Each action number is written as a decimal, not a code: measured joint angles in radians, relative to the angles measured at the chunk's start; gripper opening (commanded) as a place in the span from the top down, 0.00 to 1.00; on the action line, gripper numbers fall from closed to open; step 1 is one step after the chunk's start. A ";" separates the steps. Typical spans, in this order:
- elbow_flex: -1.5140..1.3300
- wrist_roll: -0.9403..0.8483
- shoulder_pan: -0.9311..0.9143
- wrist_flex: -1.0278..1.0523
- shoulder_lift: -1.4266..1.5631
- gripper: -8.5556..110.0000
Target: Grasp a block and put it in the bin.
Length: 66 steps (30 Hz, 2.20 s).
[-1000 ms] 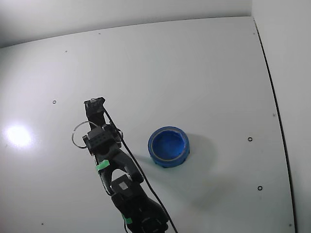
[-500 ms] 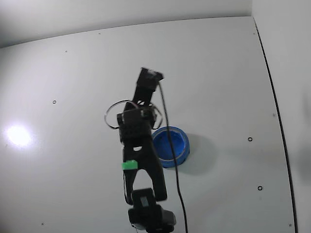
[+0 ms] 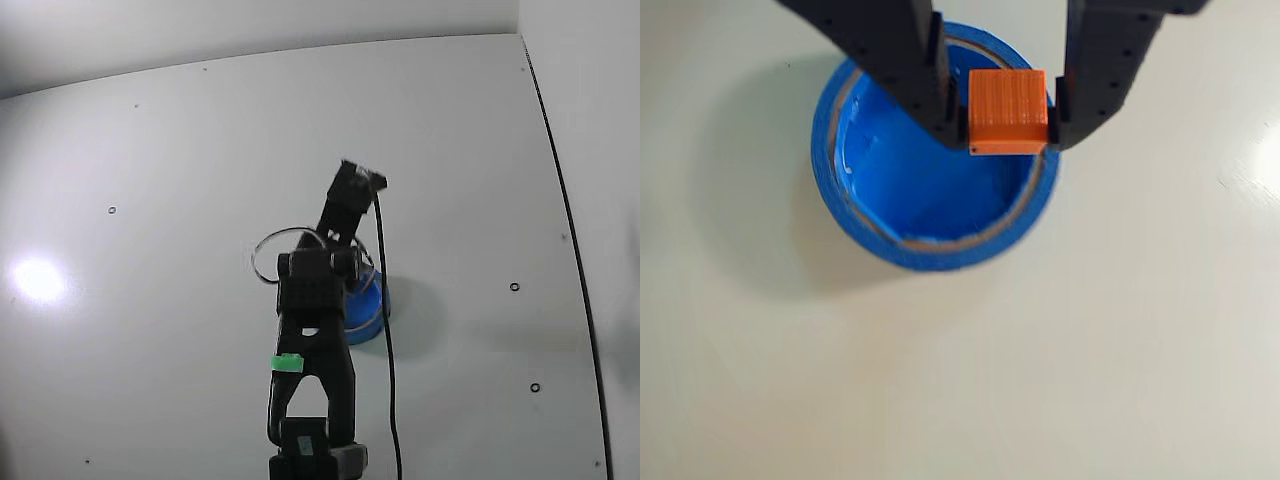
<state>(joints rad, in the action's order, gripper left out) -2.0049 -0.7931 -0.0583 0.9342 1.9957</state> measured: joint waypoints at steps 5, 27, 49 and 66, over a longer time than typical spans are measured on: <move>-0.155 0.000 -0.011 -0.127 0.000 0.93; -0.279 0.046 -0.023 -0.339 0.255 0.93; -0.854 1.118 -0.011 -0.351 1.216 0.93; -1.141 0.989 0.011 -0.201 1.327 0.93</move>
<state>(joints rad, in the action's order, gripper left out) -3.1462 0.1963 -0.0476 0.7332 3.3226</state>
